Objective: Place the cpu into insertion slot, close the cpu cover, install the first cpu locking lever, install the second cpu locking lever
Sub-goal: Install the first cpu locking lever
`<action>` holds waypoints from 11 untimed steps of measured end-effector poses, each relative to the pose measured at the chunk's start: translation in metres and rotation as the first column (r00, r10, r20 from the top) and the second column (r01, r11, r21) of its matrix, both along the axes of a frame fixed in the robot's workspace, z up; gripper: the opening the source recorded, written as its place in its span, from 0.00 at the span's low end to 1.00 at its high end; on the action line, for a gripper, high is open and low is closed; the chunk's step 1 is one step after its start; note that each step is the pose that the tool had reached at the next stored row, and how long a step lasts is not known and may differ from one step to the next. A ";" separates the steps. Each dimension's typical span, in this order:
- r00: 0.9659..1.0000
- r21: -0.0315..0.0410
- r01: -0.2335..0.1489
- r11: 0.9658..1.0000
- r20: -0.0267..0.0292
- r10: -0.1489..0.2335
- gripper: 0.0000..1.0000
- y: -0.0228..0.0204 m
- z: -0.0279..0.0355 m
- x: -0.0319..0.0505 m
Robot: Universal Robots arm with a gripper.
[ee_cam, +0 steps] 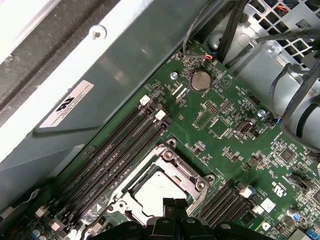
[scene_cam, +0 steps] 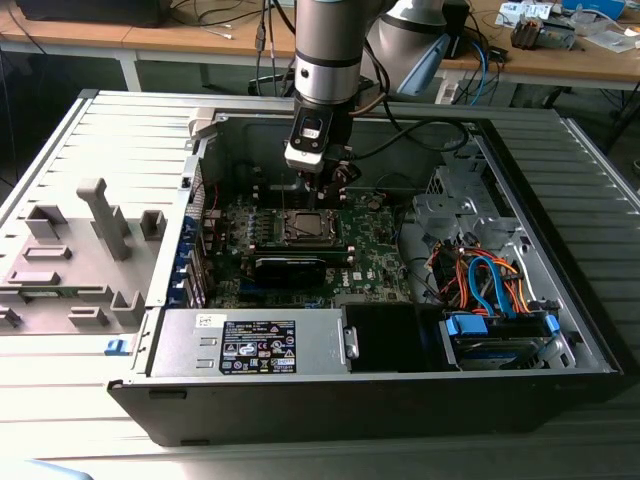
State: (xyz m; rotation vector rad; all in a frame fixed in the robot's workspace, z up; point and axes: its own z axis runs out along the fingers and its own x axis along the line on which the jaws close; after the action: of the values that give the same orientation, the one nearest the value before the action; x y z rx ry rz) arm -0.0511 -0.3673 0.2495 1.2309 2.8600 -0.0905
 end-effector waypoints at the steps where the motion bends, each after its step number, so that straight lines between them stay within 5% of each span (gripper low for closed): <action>1: 1.000 0.000 -0.001 1.000 0.000 0.001 0.11 0.0000 0.0000 0.0000; 11: 1.000 0.000 -0.017 1.000 0.000 0.017 0.11 0.0000 0.0000 0.0000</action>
State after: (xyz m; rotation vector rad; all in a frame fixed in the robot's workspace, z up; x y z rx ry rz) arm -0.0511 -0.3673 0.2495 1.2070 2.8697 -0.0901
